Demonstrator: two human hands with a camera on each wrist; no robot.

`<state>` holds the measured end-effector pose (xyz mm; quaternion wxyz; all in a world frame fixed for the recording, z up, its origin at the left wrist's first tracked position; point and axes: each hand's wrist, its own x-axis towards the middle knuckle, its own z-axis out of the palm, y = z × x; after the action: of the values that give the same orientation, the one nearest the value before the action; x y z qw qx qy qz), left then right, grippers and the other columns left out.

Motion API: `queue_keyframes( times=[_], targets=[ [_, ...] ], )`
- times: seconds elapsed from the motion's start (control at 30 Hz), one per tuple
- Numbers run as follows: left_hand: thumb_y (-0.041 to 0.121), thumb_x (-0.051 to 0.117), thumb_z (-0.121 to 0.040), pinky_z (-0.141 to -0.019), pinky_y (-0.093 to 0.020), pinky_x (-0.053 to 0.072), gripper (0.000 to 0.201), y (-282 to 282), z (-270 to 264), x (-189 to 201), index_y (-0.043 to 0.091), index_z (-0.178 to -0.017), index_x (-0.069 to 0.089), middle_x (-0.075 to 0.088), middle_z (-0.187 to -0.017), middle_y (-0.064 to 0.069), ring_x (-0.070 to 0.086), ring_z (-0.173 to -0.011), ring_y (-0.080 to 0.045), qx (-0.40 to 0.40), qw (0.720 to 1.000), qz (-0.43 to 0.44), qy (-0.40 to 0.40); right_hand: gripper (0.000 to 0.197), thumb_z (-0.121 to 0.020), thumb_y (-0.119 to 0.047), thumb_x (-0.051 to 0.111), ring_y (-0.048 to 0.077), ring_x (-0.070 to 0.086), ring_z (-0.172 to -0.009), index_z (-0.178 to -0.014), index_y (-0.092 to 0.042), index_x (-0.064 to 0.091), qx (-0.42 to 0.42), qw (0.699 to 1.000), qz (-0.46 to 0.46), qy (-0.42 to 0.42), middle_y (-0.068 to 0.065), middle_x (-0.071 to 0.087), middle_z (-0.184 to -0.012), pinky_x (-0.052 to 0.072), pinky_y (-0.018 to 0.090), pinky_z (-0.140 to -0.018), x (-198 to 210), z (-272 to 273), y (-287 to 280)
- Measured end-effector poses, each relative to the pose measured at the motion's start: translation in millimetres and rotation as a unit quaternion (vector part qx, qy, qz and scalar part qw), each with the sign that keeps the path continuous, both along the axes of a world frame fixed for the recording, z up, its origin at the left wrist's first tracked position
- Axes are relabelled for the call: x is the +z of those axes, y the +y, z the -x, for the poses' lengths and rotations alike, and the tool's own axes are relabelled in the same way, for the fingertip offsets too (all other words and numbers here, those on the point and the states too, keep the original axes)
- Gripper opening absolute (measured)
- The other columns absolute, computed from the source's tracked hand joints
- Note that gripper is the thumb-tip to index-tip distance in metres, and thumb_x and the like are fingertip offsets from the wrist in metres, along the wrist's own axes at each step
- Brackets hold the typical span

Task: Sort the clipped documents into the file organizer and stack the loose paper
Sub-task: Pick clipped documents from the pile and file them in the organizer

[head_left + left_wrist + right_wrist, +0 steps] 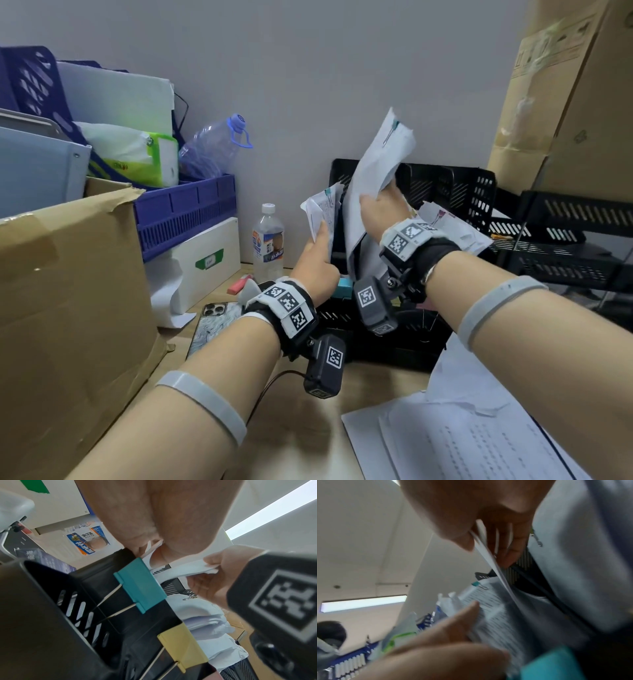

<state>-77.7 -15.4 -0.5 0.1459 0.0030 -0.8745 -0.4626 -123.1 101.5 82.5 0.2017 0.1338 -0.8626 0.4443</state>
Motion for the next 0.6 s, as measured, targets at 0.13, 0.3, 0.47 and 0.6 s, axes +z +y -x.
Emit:
queue_keyframes(
  times=[0.13,0.3,0.47,0.6],
  targets=[
    [-0.004,0.04,-0.093,-0.096,-0.022,0.031,0.088,0,2,0,0.029,-0.161,-0.004,0.025,-0.161,-0.014,0.038,-0.142,-0.031,-0.004,1.0,0.029,0.001,0.01,-0.09,-0.01,0.041,0.036,0.073,-0.071,-0.084,-0.005,0.048,0.042,0.987,-0.048,-0.15,0.014,0.067,-0.065,0.06,0.037,-0.064,-19,-4,1],
    [0.003,0.047,-0.096,-0.117,-0.032,0.027,0.082,1,0,-2,0.022,-0.162,0.002,0.017,-0.165,-0.013,0.027,-0.15,-0.03,-0.005,0.998,0.054,0.006,0.021,-0.088,-0.008,0.048,0.033,0.075,-0.067,-0.094,0.007,0.061,0.129,0.969,-0.061,-0.201,0.024,0.073,-0.078,0.063,0.049,-0.067,-37,-16,5],
    [-0.009,0.049,-0.089,-0.104,-0.011,0.023,0.066,10,-9,-9,0.01,-0.152,0.04,0.034,-0.153,-0.011,0.036,-0.142,-0.023,-0.021,0.997,-0.006,0.078,0.02,-0.09,-0.013,0.057,0.018,0.054,-0.047,-0.083,-0.003,0.072,0.137,0.976,-0.087,-0.145,0.007,0.061,-0.063,0.048,0.026,-0.045,-44,-45,45],
    [-0.003,0.056,-0.086,-0.1,-0.015,0.039,0.037,29,-35,-25,0.017,-0.114,0.07,0.051,-0.123,-0.003,0.053,-0.11,-0.007,0.009,0.981,-0.016,0.192,0.021,-0.094,-0.02,0.058,0.015,0.061,-0.055,-0.089,-0.006,0.073,0.2,0.933,-0.17,-0.248,0.001,0.063,-0.063,0.05,0.023,-0.052,-63,-79,98]
  ],
)
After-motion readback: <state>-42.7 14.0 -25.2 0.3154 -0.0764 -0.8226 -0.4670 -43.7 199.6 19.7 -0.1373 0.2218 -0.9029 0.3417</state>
